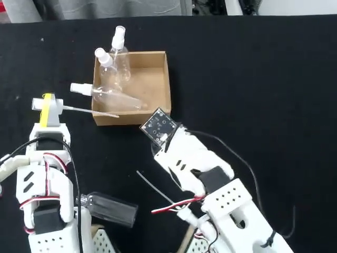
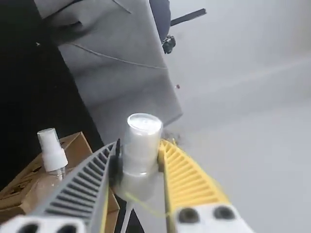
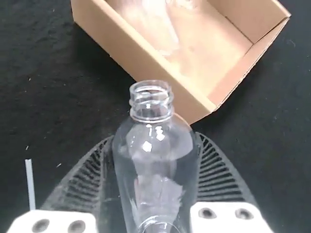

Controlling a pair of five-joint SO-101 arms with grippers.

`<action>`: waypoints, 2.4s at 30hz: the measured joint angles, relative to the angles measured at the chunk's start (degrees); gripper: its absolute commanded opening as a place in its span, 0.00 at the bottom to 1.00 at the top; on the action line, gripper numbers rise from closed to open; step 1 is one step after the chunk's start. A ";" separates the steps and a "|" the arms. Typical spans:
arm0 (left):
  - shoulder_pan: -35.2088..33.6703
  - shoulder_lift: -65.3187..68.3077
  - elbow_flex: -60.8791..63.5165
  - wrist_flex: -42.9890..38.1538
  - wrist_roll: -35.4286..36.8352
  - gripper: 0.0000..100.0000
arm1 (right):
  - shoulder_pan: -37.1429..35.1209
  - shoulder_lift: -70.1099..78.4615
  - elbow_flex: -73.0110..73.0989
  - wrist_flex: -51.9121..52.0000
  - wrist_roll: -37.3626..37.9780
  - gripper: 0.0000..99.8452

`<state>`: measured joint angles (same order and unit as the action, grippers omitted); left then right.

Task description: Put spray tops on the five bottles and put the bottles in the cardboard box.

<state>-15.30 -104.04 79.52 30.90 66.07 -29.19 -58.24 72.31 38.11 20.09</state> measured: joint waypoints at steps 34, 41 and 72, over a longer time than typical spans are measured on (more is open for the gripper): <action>10.99 -0.62 -1.05 8.09 -0.70 0.03 | -4.22 0.00 4.92 -7.91 3.16 0.11; 9.14 -0.09 -1.05 8.26 -0.62 0.03 | -4.22 0.00 4.92 -7.91 3.16 0.11; 11.69 -0.09 -0.79 7.91 -0.18 0.03 | -5.89 0.00 5.80 -8.00 3.43 0.11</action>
<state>-3.60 -104.13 78.73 38.81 65.89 -35.08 -58.24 78.11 30.11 23.52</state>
